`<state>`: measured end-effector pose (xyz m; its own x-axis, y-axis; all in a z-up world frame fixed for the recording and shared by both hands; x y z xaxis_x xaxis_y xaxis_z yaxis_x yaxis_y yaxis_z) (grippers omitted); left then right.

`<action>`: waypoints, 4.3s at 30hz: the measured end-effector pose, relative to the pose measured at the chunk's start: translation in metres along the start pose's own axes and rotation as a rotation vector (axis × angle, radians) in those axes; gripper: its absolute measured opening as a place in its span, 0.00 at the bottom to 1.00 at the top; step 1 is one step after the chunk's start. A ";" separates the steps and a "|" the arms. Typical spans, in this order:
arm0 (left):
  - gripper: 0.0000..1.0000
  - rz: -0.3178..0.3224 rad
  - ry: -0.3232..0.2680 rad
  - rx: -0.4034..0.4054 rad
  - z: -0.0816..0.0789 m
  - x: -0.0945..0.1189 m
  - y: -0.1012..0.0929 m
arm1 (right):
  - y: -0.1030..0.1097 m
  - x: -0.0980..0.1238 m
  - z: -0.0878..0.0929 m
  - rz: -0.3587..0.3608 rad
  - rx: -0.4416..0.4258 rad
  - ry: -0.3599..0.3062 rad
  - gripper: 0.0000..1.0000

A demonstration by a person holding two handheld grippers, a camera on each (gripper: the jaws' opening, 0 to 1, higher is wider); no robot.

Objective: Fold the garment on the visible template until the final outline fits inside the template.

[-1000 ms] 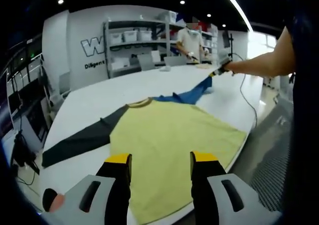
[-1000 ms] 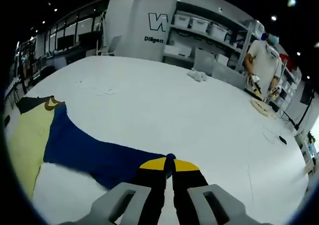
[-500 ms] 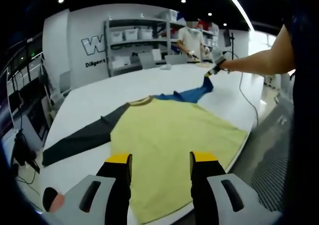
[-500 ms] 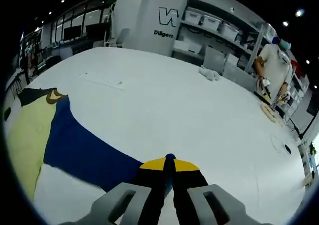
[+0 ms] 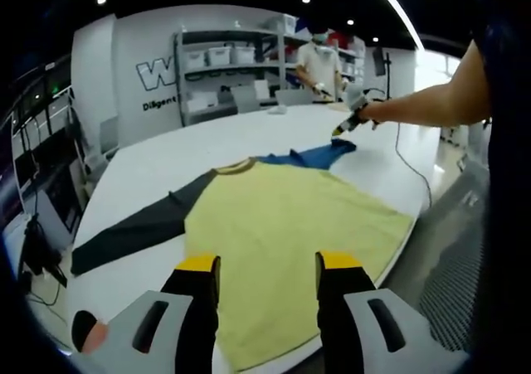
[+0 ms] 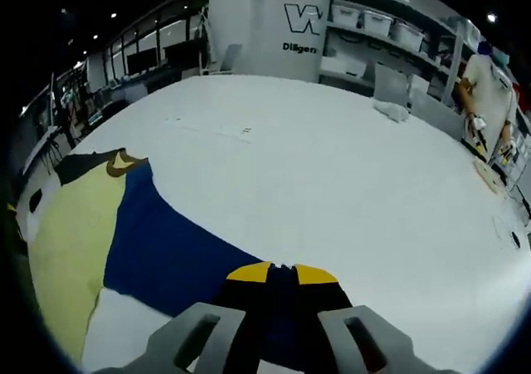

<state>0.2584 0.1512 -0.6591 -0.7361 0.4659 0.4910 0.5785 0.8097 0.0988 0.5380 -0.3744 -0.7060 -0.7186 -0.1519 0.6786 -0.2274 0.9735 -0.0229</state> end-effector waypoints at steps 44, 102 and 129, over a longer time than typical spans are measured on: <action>0.40 0.012 0.013 0.002 0.001 -0.001 -0.001 | -0.021 0.001 0.057 0.050 0.017 0.089 0.09; 0.38 0.040 -0.006 -0.012 0.000 0.000 -0.005 | -0.051 0.056 0.098 0.268 -0.376 0.061 0.06; 0.38 0.035 0.001 -0.009 0.000 0.000 -0.005 | -0.039 0.040 0.098 0.215 -0.243 0.083 0.00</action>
<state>0.2557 0.1475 -0.6600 -0.7146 0.4936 0.4957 0.6072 0.7896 0.0890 0.4533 -0.4349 -0.7496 -0.6748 0.0659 0.7350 0.0939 0.9956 -0.0031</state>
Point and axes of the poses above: the point that each gripper's makers call its tool centre point, and the gripper's own axes: x roughly backward along the fingers, y roughly to its left, z roughly out of its underside, the point moved 7 cm from there along x, roughly backward along the fingers, and after that the axes turned 4 degrees about -x, right-handed, at the moved point
